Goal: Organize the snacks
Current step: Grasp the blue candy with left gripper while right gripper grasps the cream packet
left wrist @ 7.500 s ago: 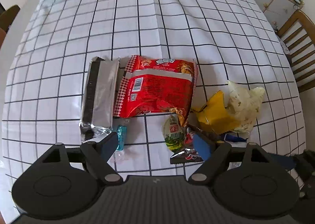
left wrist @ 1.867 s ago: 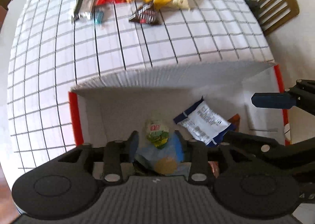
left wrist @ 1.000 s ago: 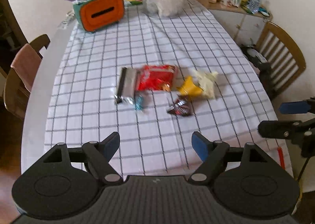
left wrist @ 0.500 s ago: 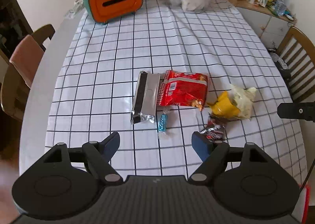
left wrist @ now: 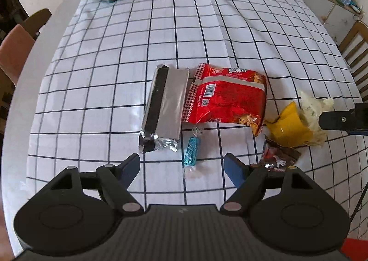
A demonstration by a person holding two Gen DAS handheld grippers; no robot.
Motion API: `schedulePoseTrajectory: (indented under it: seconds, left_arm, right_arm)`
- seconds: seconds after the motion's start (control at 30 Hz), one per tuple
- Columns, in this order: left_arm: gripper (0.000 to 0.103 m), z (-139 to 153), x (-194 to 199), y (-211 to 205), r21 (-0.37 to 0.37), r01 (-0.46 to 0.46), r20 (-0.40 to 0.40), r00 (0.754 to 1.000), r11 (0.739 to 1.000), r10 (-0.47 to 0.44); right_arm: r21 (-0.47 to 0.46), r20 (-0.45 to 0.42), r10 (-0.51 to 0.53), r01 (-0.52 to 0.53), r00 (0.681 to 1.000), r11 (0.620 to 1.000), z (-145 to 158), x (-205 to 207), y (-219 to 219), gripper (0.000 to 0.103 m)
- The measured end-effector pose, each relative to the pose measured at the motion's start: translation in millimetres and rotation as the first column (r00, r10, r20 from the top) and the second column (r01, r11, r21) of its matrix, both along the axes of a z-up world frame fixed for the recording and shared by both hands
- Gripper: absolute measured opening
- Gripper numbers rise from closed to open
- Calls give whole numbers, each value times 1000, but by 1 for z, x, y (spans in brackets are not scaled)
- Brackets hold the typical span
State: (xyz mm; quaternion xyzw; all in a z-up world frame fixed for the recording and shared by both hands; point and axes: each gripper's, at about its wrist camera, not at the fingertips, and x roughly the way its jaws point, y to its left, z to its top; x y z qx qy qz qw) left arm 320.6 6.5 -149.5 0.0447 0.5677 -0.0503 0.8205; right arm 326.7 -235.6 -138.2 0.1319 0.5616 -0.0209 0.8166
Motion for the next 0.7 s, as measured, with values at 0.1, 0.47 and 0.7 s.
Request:
schedulePoseTrajectory:
  seconds: [0.1, 0.47, 0.7]
  left_arm:
    - [79, -8, 5, -1, -10, 10, -11, 1000, 1000, -10]
    - [40, -31, 17, -3, -21, 9, -53, 999, 1000, -10]
    - [16, -35, 19, -4, -12, 8, -37, 999, 1000, -9]
  right_arm:
    - [-3, -10, -1, 1, 1000, 1000, -8, 6, 1, 72]
    - [12, -22, 5, -5, 1000, 1000, -28, 18, 2, 50]
    - [24, -4, -4, 4, 1000, 1000, -30, 17, -1, 37]
